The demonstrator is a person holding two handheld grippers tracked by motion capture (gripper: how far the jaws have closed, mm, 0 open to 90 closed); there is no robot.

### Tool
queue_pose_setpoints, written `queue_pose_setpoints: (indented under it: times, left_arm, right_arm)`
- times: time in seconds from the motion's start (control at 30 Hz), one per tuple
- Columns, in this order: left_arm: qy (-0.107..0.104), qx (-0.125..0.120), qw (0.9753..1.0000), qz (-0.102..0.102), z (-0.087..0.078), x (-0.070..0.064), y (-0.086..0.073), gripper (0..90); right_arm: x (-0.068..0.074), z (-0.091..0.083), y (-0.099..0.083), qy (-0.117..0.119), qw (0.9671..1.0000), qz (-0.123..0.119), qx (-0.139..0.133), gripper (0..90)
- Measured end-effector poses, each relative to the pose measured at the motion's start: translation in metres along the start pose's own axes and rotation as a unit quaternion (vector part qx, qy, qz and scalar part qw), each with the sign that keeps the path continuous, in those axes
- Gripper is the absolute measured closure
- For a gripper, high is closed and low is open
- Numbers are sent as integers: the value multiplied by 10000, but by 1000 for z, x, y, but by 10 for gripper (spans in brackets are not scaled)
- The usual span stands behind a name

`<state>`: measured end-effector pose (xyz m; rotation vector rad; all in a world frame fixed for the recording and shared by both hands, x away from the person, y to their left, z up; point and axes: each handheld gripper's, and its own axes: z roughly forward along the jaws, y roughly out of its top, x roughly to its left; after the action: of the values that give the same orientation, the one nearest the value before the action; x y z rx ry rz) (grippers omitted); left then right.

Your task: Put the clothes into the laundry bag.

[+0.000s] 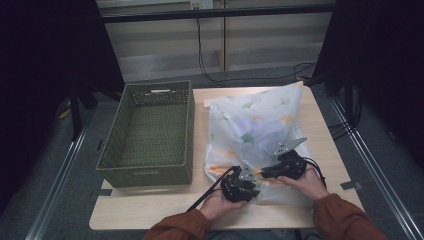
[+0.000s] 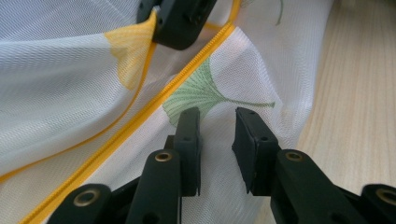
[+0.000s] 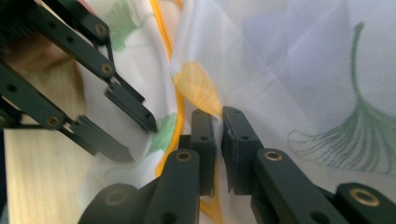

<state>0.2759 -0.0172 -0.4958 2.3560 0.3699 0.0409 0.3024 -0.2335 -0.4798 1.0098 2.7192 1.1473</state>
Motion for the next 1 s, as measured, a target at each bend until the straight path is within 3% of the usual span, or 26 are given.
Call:
queue_pose_setpoints:
  times: [0.1,0.13,0.17,0.23,0.3,0.5,0.57,0.67,0.73,0.8,0.87,1.0]
  left_arm:
    - [72,-48,10000,17,1,1,0,719]
    - [205,-92,9997,20,1,2,-1,719]
    - [-18,-100,9996,-271,1,9,0,718]
    - [8,1,9998,-203,-1,11,0,718]
    - [102,-127,9998,-145,-4,12,-3,708]
    - [203,-327,9987,-335,-22,13,-11,675]
    - [231,-214,9993,-195,-32,14,-12,667]
    - [357,-302,9986,-257,-46,16,-18,657]
    - [396,-268,9985,-267,-49,18,-20,650]
    - [478,-263,9978,-379,-56,23,-29,645]
    - [465,-170,9982,-329,-59,24,-30,645]
    - [524,-320,9975,-347,-69,23,-34,642]
  right_arm:
    - [-1,2,0,-63,9999,-15,121,848]
    - [-2,4,0,-10,9999,18,149,848]
    - [-3,9,0,-114,9997,-12,212,848]
    - [-3,11,0,-138,9996,6,237,847]
    - [-5,15,-2,-268,9993,-61,265,845]
    - [-5,11,-3,-213,9995,-25,225,797]
    - [-4,8,-2,-254,9996,-61,146,772]
    - [2,-2,0,-226,9994,-91,-239,703]
    - [3,-5,0,-153,9994,-71,-301,685]
    - [7,-9,0,-154,9989,-59,-436,688]
    - [9,-10,0,-144,9987,-78,-489,686]
    - [12,-19,0,-126,9977,-95,-663,724]
